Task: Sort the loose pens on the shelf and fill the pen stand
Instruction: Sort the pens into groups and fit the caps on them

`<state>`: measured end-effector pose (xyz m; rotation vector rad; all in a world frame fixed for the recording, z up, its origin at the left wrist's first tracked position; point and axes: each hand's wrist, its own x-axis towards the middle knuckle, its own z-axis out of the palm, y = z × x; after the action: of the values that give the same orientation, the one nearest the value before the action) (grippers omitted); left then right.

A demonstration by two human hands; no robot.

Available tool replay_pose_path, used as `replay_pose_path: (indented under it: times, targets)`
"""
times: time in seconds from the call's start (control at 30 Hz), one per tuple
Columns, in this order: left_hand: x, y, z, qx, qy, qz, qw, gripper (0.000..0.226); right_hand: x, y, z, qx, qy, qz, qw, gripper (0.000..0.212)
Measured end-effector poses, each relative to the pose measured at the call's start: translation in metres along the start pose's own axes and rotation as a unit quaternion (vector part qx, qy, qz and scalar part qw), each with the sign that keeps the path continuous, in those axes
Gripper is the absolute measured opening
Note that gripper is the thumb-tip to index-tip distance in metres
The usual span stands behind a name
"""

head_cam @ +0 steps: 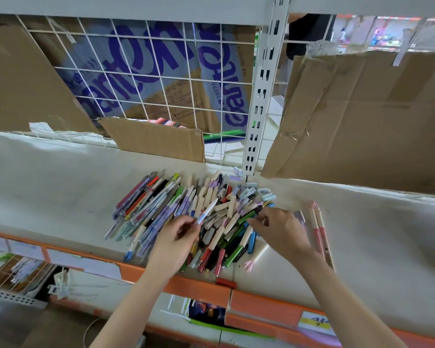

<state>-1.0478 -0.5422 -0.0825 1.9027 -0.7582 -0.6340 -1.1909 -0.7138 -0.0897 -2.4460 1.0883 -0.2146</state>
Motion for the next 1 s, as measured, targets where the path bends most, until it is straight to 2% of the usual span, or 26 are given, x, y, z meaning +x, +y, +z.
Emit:
replay_pose_path:
  times: [0.07, 0.13, 0.2, 0.27, 0.3, 0.33, 0.4, 0.43, 0.5, 0.6, 0.8, 1.0]
  targets:
    - [0.000, -0.001, 0.002, 0.023, -0.005, 0.012, 1.000, 0.011, -0.001, -0.006, 0.003, -0.061, -0.004, 0.010, 0.998, 0.037]
    - [-0.001, -0.001, 0.004, 0.030, -0.011, 0.018, 0.999, 0.010, 0.000, -0.008, 0.007, -0.064, -0.009, 0.019, 0.998, 0.035]
    - [-0.004, 0.000, 0.004, 0.029, -0.017, 0.027, 0.999, 0.010, 0.001, -0.007, 0.007, 0.015, -0.021, 0.025, 0.999, 0.028]
    - [-0.006, 0.001, 0.005, 0.015, -0.017, 0.033, 0.999, 0.010, 0.001, -0.008, 0.000, 0.190, -0.015, 0.052, 0.980, 0.020]
    - [-0.007, 0.001, 0.005, 0.008, -0.017, 0.034, 0.999, 0.009, -0.001, -0.010, -0.006, 0.307, -0.007, 0.068, 0.949, 0.017]
    - [-0.008, 0.002, 0.005, 0.006, -0.016, 0.037, 0.999, 0.009, -0.003, -0.013, -0.012, 0.427, 0.002, 0.079, 0.901, 0.015]
    - [-0.009, 0.003, 0.006, 0.009, -0.023, 0.048, 0.999, 0.009, -0.004, -0.019, -0.020, 0.582, 0.032, 0.078, 0.809, 0.015]
    - [-0.010, 0.004, 0.006, 0.010, -0.029, 0.054, 0.998, 0.009, -0.005, -0.021, -0.023, 0.616, 0.047, 0.070, 0.783, 0.014]
    - [-0.012, 0.006, 0.008, 0.007, -0.035, 0.060, 0.998, 0.009, -0.005, -0.025, -0.024, 0.645, 0.061, 0.054, 0.759, 0.010]
    - [-0.014, 0.008, 0.009, 0.016, -0.032, 0.065, 0.997, 0.011, -0.005, -0.028, -0.024, 0.653, 0.059, 0.038, 0.754, 0.009]
    - [-0.014, 0.011, 0.010, 0.020, -0.043, 0.064, 0.997, 0.009, -0.011, -0.029, -0.017, 0.599, 0.049, 0.021, 0.799, 0.011]
    - [-0.014, 0.014, 0.014, 0.017, -0.033, 0.074, 0.997, 0.007, -0.018, -0.035, -0.008, 0.591, -0.025, 0.003, 0.806, 0.007]
